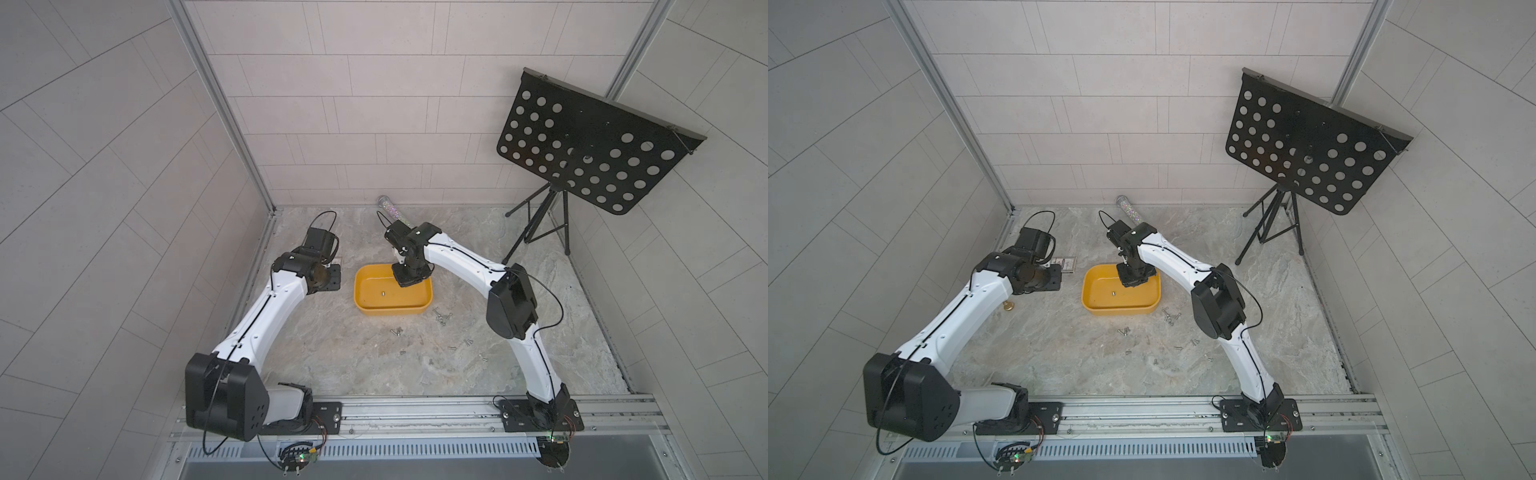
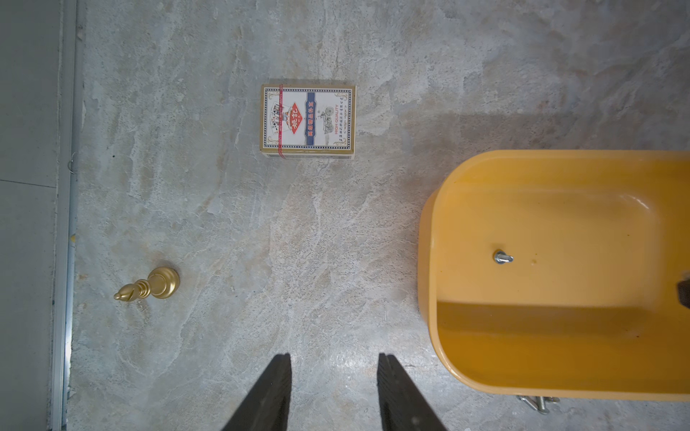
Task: Put the screws on the desktop into the storage box
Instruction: Place the screw in the storage box.
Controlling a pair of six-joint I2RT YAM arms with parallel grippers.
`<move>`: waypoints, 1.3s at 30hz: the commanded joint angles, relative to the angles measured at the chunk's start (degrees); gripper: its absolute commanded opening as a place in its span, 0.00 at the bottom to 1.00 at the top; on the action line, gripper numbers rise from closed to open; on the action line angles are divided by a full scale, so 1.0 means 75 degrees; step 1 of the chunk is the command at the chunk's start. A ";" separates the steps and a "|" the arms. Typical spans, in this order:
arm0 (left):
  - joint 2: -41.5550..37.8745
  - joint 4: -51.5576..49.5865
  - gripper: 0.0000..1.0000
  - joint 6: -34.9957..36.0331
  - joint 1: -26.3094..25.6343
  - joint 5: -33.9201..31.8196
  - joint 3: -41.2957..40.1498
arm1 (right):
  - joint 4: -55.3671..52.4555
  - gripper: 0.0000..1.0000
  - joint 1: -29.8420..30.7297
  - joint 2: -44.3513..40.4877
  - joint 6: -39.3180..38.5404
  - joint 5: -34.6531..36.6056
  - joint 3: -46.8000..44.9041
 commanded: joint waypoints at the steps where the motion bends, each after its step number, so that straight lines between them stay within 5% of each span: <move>1: -0.0099 -0.0148 0.46 -0.0046 0.0058 -0.0031 -0.0066 | -0.0607 0.02 0.0115 0.0516 0.0008 0.0024 0.0904; 10: -0.0113 -0.0149 0.46 -0.0046 0.0064 -0.0029 -0.0066 | -0.0990 0.12 0.0200 0.1708 0.0037 -0.0018 0.2243; 17: -0.0099 -0.0162 0.46 -0.0051 0.0055 -0.0053 -0.0067 | -0.0994 0.37 0.0224 0.1413 -0.0100 0.0014 0.2216; 21: -0.0096 -0.0154 0.46 -0.0058 0.0061 -0.0071 -0.0078 | -0.0920 0.42 0.0224 0.0700 -0.0143 0.0140 0.1812; 29: -0.0430 -0.0571 0.47 -0.0269 -0.0321 0.0204 -0.0375 | 0.0184 0.44 -0.0179 -0.2574 0.0097 0.1008 -0.1619; 39: -0.0929 -0.1512 0.48 -0.1947 -0.2481 -0.0244 -0.0824 | 0.0728 0.45 -0.1480 -0.5552 0.0200 0.1061 -0.5074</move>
